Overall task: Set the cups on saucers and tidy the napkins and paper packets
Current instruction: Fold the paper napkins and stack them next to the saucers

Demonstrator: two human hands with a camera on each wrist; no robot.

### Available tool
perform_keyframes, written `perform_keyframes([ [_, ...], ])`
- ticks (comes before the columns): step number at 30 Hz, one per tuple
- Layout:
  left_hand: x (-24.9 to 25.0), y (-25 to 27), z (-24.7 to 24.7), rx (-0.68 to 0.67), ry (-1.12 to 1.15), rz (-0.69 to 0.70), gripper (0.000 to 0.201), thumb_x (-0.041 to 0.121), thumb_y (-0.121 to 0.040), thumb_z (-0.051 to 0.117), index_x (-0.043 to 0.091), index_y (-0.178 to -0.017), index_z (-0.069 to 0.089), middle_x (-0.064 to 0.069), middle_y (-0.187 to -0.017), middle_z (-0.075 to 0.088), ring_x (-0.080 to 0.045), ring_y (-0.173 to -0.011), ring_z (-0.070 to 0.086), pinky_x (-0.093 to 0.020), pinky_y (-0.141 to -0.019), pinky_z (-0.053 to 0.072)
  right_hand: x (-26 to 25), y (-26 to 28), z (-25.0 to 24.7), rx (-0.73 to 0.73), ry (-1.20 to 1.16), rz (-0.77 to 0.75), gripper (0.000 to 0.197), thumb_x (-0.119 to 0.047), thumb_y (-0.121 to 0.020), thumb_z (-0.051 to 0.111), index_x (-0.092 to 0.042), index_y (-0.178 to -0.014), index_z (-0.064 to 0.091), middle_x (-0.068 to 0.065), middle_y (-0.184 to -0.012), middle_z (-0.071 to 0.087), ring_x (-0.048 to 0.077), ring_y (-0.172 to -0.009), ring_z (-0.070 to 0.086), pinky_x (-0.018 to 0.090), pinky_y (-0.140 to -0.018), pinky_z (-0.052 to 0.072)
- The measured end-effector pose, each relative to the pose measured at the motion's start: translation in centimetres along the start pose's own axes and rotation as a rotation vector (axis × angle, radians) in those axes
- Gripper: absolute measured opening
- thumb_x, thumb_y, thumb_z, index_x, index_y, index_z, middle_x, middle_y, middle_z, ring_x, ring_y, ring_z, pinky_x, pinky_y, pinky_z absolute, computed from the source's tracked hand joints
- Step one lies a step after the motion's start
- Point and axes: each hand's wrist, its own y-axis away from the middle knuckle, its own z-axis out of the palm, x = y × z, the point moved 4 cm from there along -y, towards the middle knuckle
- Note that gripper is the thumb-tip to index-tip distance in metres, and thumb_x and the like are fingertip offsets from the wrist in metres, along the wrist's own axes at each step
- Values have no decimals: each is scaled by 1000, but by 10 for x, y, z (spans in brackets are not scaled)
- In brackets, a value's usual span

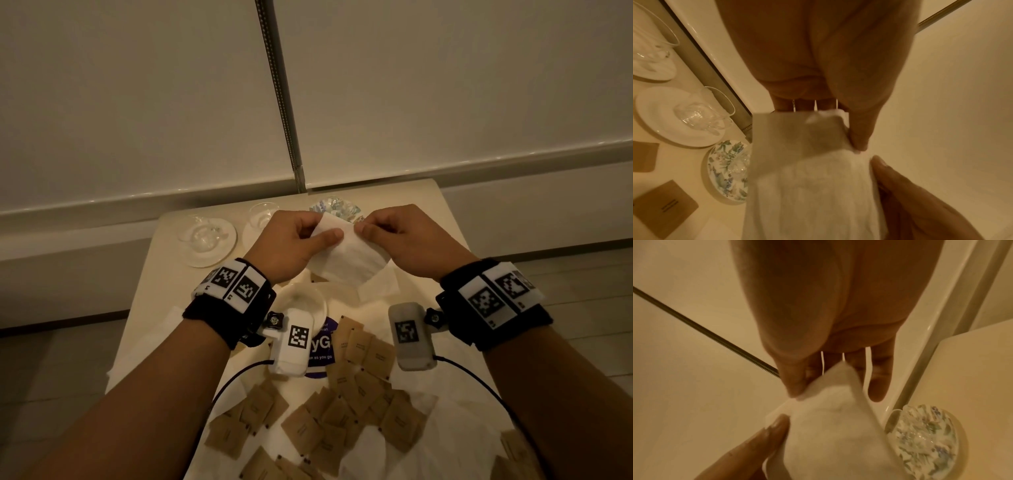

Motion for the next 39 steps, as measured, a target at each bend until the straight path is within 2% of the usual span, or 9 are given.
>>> perform_keyframes([
  [8, -1, 4, -12, 141, -13, -23, 23, 31, -88, 70, 9, -81, 74, -12, -78, 72, -17, -67, 65, -34, -65, 53, 22, 15, 4, 134, -202, 83, 31, -19, -72, 85, -13, -97, 69, 3, -91, 68, 3, -68, 61, 16, -68, 50],
  [12, 3, 7, -13, 144, -26, -14, 23, 35, -86, 70, 15, -75, 74, -7, -73, 71, -17, -66, 64, -40, -66, 54, 22, 17, 4, 214, -266, 77, 25, -11, -77, 81, -6, -97, 67, 14, -82, 66, 14, -68, 64, 24, -68, 55],
  [18, 2, 11, -16, 139, -98, 10, 66, 57, -73, 65, -8, -86, 69, -31, -86, 65, -45, -77, 62, -55, -74, 52, 17, 21, 0, 229, -247, 58, 7, -12, -89, 69, -8, -92, 72, 8, -78, 72, 11, -68, 67, 29, -67, 56],
  [20, -2, 10, -19, 136, -106, 7, 51, 52, -76, 69, 3, -93, 72, -21, -90, 69, -39, -81, 64, -49, -73, 56, 15, 22, -3, 228, -226, 43, 9, -16, -90, 67, -10, -91, 74, 1, -75, 71, 10, -68, 65, 26, -66, 55],
  [23, -7, 9, -25, 193, -129, 8, 34, 33, -79, 79, 29, -110, 65, 8, -100, 67, -7, -78, 62, -18, -69, 54, 14, 21, -6, 220, -222, 40, 11, -18, -92, 66, -11, -90, 74, -4, -72, 70, 9, -68, 65, 26, -66, 55],
  [25, -9, 7, -27, 216, -139, 29, 27, 25, -81, 79, 32, -103, 66, 11, -98, 67, -1, -74, 60, -13, -67, 51, 14, 21, -6, 220, -210, 35, 11, -18, -92, 65, -12, -90, 74, -4, -71, 69, 8, -68, 65, 26, -66, 55],
  [28, -6, 6, -26, 240, -166, 42, 13, 21, -87, 73, 33, -83, 70, 11, -88, 71, -2, -76, 62, -15, -72, 50, 16, 21, -6, 228, -200, 32, 12, -19, -93, 64, -13, -89, 73, -2, -72, 69, 7, -68, 65, 26, -66, 55],
  [34, -4, 3, -23, 247, -218, 44, 12, 24, -91, 68, 30, -81, 65, 10, -100, 65, 0, -83, 61, -11, -74, 45, 16, 21, -10, 248, -180, 10, 15, -22, -94, 61, -19, -84, 70, 4, -78, 70, 12, -71, 65, 27, -66, 54],
  [39, 0, 3, -20, 199, -62, 33, 9, 15, -94, 62, 20, -87, 64, 4, -97, 71, -11, -91, 66, -33, -88, 53, 16, 20, -11, 214, -193, 9, 16, -22, -96, 58, -20, -85, 68, 4, -86, 71, 10, -78, 65, 20, -69, 55],
])
